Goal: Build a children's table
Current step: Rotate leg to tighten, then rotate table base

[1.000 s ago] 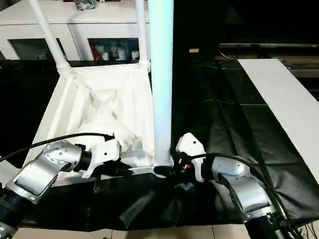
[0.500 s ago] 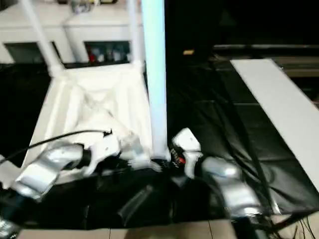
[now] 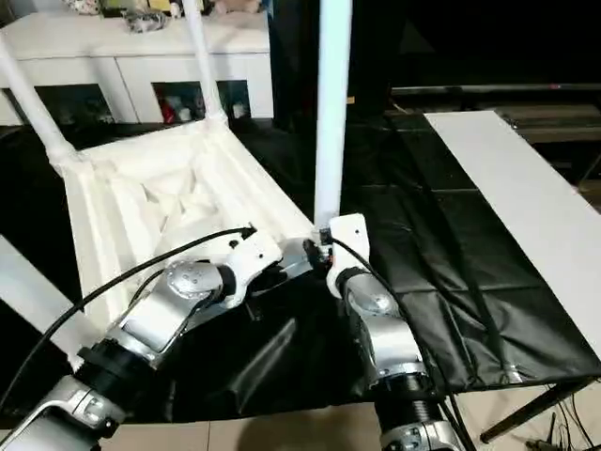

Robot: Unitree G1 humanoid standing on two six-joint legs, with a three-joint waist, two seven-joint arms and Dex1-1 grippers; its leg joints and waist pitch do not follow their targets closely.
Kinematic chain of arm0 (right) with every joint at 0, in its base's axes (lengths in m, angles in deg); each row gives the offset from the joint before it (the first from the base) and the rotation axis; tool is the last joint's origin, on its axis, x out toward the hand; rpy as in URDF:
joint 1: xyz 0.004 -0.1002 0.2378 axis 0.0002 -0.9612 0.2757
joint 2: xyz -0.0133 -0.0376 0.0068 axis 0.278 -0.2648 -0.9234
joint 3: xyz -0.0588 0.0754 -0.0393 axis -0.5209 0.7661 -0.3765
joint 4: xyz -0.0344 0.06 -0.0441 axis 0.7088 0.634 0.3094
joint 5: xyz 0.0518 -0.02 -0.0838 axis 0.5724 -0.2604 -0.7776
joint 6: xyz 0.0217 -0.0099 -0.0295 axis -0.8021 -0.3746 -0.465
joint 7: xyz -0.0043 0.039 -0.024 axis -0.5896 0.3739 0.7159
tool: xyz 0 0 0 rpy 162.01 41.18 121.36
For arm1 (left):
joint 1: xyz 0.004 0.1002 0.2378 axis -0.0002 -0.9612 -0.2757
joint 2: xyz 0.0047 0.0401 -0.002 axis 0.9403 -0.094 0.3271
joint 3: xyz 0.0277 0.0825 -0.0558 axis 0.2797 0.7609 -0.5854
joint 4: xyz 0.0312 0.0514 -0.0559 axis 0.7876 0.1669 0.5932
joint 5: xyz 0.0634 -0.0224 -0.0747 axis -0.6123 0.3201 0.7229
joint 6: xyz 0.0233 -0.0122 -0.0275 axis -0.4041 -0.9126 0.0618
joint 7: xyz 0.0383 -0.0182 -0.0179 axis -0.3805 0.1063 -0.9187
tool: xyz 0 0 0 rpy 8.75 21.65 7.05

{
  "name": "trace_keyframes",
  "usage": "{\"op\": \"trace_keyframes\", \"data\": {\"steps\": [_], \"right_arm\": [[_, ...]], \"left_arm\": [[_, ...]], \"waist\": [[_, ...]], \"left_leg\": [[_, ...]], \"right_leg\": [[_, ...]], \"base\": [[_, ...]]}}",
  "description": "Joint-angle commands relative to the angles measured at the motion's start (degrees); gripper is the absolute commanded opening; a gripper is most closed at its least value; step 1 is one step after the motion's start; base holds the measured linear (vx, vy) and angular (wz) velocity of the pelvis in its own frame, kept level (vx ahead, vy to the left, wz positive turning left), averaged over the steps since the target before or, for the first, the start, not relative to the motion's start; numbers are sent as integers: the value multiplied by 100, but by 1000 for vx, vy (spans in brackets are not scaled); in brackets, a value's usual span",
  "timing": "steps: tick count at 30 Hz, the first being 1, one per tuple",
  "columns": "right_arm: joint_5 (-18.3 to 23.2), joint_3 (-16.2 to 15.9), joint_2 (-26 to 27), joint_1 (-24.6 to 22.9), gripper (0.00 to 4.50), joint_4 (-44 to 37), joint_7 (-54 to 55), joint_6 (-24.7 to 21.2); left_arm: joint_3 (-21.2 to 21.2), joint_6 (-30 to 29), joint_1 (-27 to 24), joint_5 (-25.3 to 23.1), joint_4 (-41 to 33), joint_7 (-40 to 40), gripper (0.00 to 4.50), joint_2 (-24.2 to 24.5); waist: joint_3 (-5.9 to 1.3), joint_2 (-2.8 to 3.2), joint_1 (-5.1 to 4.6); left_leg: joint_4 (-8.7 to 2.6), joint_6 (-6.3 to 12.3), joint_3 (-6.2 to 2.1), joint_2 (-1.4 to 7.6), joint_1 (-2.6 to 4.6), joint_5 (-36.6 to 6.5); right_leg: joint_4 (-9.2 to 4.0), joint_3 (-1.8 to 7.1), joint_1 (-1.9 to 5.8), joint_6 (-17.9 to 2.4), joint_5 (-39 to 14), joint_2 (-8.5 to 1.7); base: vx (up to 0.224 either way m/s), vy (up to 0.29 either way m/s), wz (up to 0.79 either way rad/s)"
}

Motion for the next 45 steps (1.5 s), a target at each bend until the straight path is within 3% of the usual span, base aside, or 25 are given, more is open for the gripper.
{"op": "trace_keyframes", "data": {"steps": [1, 2, 4, 7, 9, 10, 11, 12, 15, 20, 21, 22, 24, 26, 29, 30, 33, 34, 35, 36, 38, 39, 41, 44, 45], "right_arm": [[138, -574, 190, -5, 315, -477, -635, 258], [193, -531, 84, -82, 315, -648, -722, 302], [255, -439, -98, -191, 337, -904, -808, 315], [341, -361, -516, -374, 357, -1291, -1165, 227], [388, -328, -756, -484, 373, -1491, -1403, 240], [607, -304, -1210, -737, 373, -1846, -2025, 241], [607, -304, -1210, -737, 373, -1846, -2025, 241], [784, -312, -1587, -986, 373, -2104, -2541, 229], [896, -330, -2004, -1331, 373, -2325, -3054, 288], [708, -408, -2117, -1501, 373, -2281, -3073, 444], [687, -419, -2111, -1499, 377, -2269, -3048, 461], [627, -449, -2094, -1494, 377, -2235, -2979, 506], [563, -547, -2045, -1482, 379, -2213, -2907, 521], [483, -809, -1813, -1414, 379, -2188, -2767, 434], [391, -895, -1734, -1364, 379, -2112, -2683, 381], [343, -972, -1581, -1272, 379, -1964, -2600, 324], [334, -995, -1531, -1241, 379, -1918, -2576, 283], [56, -1173, -1318, -973, 379, -1395, -2365, 443], [-92, -1240, -1227, -832, 379, -1122, -2213, 500], [-175, -1237, -1083, -632, 379, -767, -2020, 551], [-197, -1207, -953, -448, 379, -464, -1840, 577], [-189, -1105, -798, -196, 379, -86, -1590, 630], [-183, -988, -632, 85, 379, 329, -1307, 688], [-178, -833, -402, 568, 379, 1068, -993, 874], [-128, -702, -227, 930, 379, 1636, -783, 1056]], "left_arm": [[95, 12, 70, -238, 217, -245, 0, -27], [107, 85, 42, -227, 216, -179, 0, 33], [138, 298, 22, -223, 246, -65, 0, 131], [126, 612, 48, -206, 374, 32, 0, 237], [155, 915, 64, -187, 438, 143, 0, 305], [226, 1438, 114, -218, 553, 257, 0, 434], [226, 1438, 114, -218, 553, 257, 0, 434], [205, 1568, 159, -223, 661, 268, 0, 510], [138, 1958, 248, -227, 820, 179, 0, 603], [-153, 2412, 420, -181, 1059, -426, 0, 475], [-181, 2451, 434, -174, 1077, -475, 28, 457], [-259, 2560, 473, -154, 1129, -614, 28, 407], [-432, 2594, 484, 47, 1093, -609, 45, 302], [-698, 2389, 334, 460, 713, -408, 73, 188], [-706, 2495, 267, 434, 588, -501, 88, 254], [-784, 2425, 118, 500, 306, -494, 99, 387], [-812, 2410, 69, 515, 216, -501, 118, 431], [-1030, 1831, -372, 1023, -689, -59, 122, 614], [-1115, 1573, -576, 1248, -1108, 171, 131, 693], [-1154, 1164, -840, 1560, -1629, 464, 146, 821], [-1163, 775, -1064, 1833, -2076, 704, 159, 942], [-1154, 597, -1284, 1995, -2410, 768, 159, 1030], [-1143, 456, -1511, 2141, -2740, 801, 159, 1117], [-1067, 410, -1867, 2280, -3148, 743, 159, 1260], [-1071, 356, -2106, 2254, -3471, 656, 159, 1313]], "waist": [[-262, -50, 18], [-242, -28, 30], [-254, -33, 75], [-242, -60, 77], [-249, -70, 102], [-261, -70, 106], [-267, -73, 123], [-272, -36, 132], [-280, -50, 160], [-283, -63, 195], [-297, -66, 193], [-300, -72, 196], [-337, -74, 209], [-361, -75, 241], [-340, -71, 245], [-336, -41, 255], [-325, -37, 235], [-334, -5, 261], [-302, -31, 191], [-323, -34, 209], [-318, -1, 196], [-296, -55, 216], [-280, -13, 225], [-246, -28, 230], [-251, -27, 210]], "left_leg": [[-534, 33, -139, 295, 45, -1805], [-535, 64, -123, 292, 57, -1917], [-510, 89, -109, 284, 73, -1913], [-519, 144, -120, 287, 20, -1799], [-492, 176, -108, 289, 44, -1785], [-491, 203, -115, 290, 22, -1664], [-481, 265, -104, 306, 16, -1580], [-474, 291, -92, 314, 29, -1510], [-463, 365, -92, 319, -2, -1374], [-453, 352, -92, 323, -3, -1335], [-449, 340, -95, 324, 0, -1310], [-439, 354, -94, 326, -9, -1212], [-401, 411, -86, 320, -16, -965], [-360, 616, -80, 331, -46, -506], [-355, 714, -69, 329, -33, -631], [-357, 708, -69, 328, -28, -662], [-383, 569, -69, 335, -12, -843], [-390, 490, -76, 350, 8, -895], [-436, 425, -83, 340, -74, -847], [-429, 350, -92, 354, -46, -874], [-395, 266, -43, 342, 44, -1005], [-414, 267, -36, 337, 19, -1029], [-437, 178, -42, 335, 23, -1205], [-462, -80, -48, 334, 58, -1642], [-472, -133, -61, 326, 39, -1688]], "right_leg": [[-389, 218, 125, -854, -1651, -288], [-411, 213, 123, -882, -1832, -289], [-428, 230, 115, -840, -2011, -309], [-414, 220, 150, -726, -2105, -296], [-439, 235, 133, -682, -2205, -308], [-424, 231, 172, -694, -2053, -298], [-404, 243, 172, -713, -1876, -298], [-385, 243, 163, -824, -1680, -296], [-355, 225, 199, -958, -1405, -294], [-326, 215, 196, -1082, -1286, -291], [-315, 214, 207, -1083, -1249, -292], [-310, 218, 200, -1097, -1160, -295], [-263, 219, 209, -1176, -812, -297], [-174, 207, 202, -1426, -105, -301], [-181, 201, 194, -1455, -189, -293], [-185, 205, 191, -1440, -238, -294], [-194, 209, 183, -1393, -417, -275], [-173, 210, 185, -1400, -423, -292], [-166, 200, 210, -1458, -440, -292], [-138, 190, 209, -1489, -506, -308], [-162, 219, 113, -1570, -607, -273], [-178, 227, 137, -1531, -676, -257], [-175, 233, 118, -1485, -942, -273], [-206, 246, 77, -1245, -1417, -254], [-198, 245, 96, -1200, -1434, -258]], "base": [[0, 0, 0], [0, 0, 0], [0, 0, 0], [0, 0, 0], [0, 0, 0], [0, 0, 0], [0, 0, 0], [0, 0, 0], [0, 0, 0], [0, 0, 0], [0, 0, 0], [0, 0, 0], [0, 0, 0], [0, 0, 0], [0, 0, 0], [0, 0, 0], [0, 0, 0], [0, 0, 0], [0, 0, 0], [0, 0, 0], [0, 0, 0], [0, 0, 0], [0, 0, 0], [0, 0, 0], [0, 0, 0]]}}
